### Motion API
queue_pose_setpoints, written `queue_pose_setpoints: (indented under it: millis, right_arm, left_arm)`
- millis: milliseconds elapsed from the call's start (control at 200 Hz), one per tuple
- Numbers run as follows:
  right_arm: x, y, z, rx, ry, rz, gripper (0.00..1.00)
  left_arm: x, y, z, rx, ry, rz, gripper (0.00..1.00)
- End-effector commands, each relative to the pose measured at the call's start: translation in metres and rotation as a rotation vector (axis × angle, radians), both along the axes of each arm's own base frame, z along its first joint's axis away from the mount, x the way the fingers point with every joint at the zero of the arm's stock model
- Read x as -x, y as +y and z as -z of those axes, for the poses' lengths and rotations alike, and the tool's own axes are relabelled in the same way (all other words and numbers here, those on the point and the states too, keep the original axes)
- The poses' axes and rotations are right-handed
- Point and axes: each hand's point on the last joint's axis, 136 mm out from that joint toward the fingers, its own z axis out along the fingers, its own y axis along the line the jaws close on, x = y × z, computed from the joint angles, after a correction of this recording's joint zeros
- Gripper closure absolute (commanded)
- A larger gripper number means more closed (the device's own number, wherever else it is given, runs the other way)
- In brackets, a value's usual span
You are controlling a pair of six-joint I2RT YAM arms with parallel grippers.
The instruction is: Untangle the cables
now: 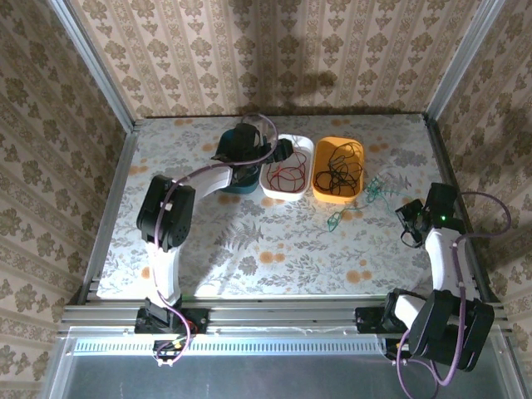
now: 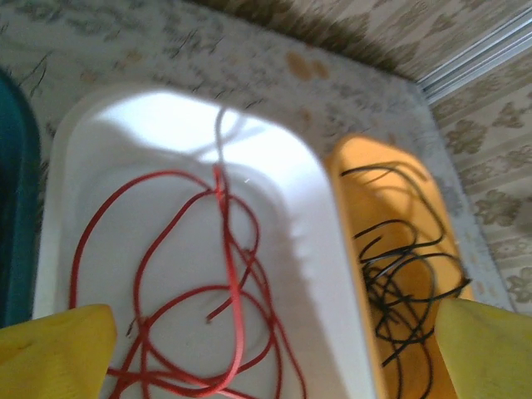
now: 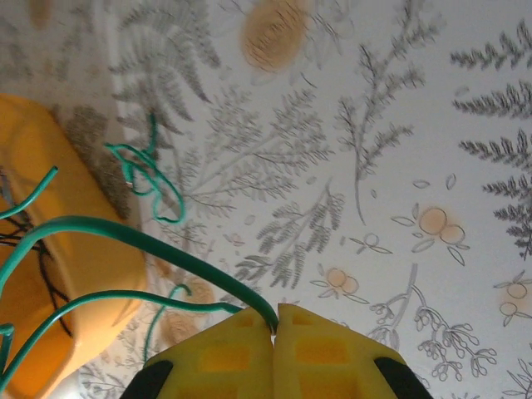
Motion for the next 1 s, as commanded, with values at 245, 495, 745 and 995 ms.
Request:
queue_pose_setpoints:
  millis: [245, 495, 745, 995]
  right_arm:
    - [-0.059, 0.074, -0.091, 0.226, -0.238, -0.391, 1.00]
    - [-0.093, 0.123, -0.117, 0.274, -0.300, -0.505, 1.00]
    - [-0.110, 0.152, -0.126, 0.338, -0.312, -0.595, 1.00]
    - [-0.116, 0.174, -0.120, 0.334, -0.306, -0.642, 1.00]
  left_arm:
    - [0.086, -0.040, -0.128, 0.293, -0.291, 0.509, 0.00]
    - [0.135, -0.042, -0.116, 0.377, -0.173, 0.712, 0.07]
    - [0.149, -0.041, -0.107, 0.388, -0.155, 0.744, 0.10]
    - [0.148, -0.044, -0.113, 0.437, -0.182, 0.758, 0.16]
